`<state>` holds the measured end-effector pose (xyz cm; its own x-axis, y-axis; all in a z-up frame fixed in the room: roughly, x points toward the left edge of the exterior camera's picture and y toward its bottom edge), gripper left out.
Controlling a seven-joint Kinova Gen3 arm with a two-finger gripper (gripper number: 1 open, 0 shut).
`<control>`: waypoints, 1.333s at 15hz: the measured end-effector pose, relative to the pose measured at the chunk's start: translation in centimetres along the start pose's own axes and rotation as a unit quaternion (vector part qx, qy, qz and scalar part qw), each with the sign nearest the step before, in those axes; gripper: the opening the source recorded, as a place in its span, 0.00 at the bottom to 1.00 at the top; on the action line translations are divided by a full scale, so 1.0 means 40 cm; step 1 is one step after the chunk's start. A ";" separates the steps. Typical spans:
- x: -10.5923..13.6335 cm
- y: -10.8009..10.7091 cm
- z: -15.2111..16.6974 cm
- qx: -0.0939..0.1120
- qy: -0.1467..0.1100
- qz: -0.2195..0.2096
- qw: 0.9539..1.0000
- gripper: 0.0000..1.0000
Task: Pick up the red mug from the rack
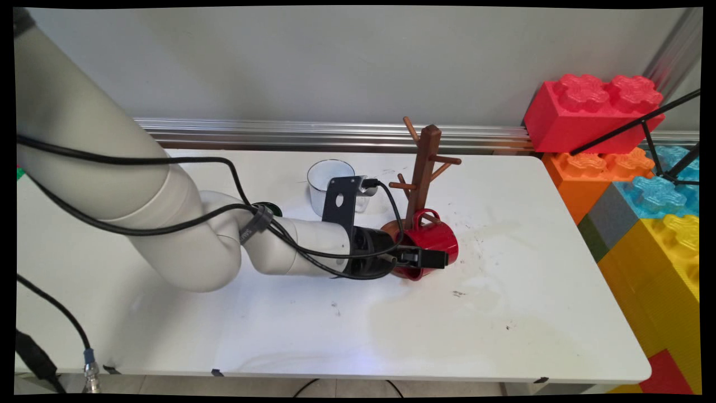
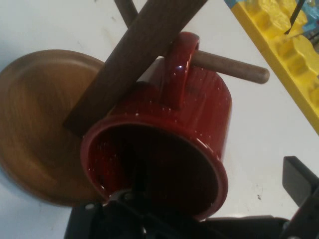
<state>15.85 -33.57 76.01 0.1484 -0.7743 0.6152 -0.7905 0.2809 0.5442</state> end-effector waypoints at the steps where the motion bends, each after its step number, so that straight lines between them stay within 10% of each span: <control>1: 0.000 0.001 0.004 -0.002 0.001 -0.001 1.000 1.00; 16: 0.008 0.012 0.029 -0.020 0.009 -0.002 1.000 1.00; 17: 0.009 0.012 0.029 -0.021 0.010 0.000 1.000 0.00; 20: 0.009 0.010 0.029 -0.020 0.010 0.003 1.000 0.00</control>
<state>14.88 -34.42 75.78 0.1561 -0.7617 0.6289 -0.7665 0.3081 0.5635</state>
